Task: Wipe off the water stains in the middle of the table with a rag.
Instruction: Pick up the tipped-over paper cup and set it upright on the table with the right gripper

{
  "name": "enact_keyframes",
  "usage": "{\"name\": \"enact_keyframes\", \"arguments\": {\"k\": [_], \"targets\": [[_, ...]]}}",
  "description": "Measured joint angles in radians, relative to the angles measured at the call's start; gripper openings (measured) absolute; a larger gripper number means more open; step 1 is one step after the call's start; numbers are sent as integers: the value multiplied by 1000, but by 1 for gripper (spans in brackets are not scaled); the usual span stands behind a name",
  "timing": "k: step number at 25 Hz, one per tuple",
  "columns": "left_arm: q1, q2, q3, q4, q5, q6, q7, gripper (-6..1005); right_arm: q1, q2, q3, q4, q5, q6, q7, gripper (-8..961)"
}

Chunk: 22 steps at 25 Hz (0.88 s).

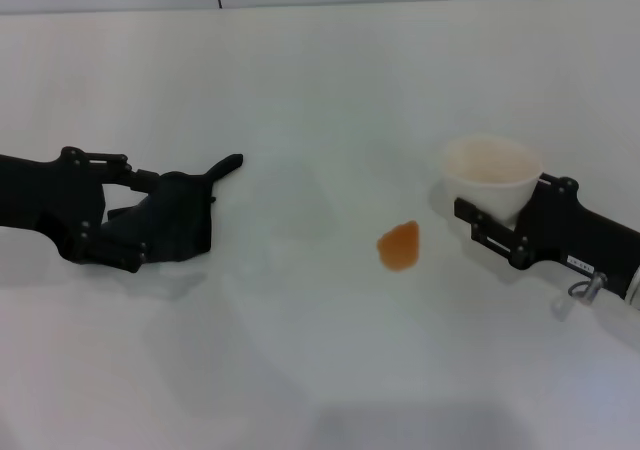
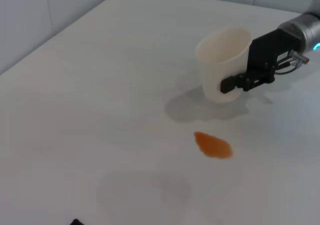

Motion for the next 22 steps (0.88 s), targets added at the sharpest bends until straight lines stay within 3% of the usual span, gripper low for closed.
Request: {"name": "enact_keyframes", "arguments": {"k": [15, 20, 22], "targets": [[1, -8, 0, -5, 0, -13, 3, 893, -1, 0, 1, 51, 0, 65, -33, 521], [4, -9, 0, -4, -1, -13, 3, 893, -3, 0, -5, 52, -6, 69, -33, 569], [6, -9, 0, -5, -1, -13, 3, 893, -5, 0, -8, 52, -7, 68, -33, 765]]}}
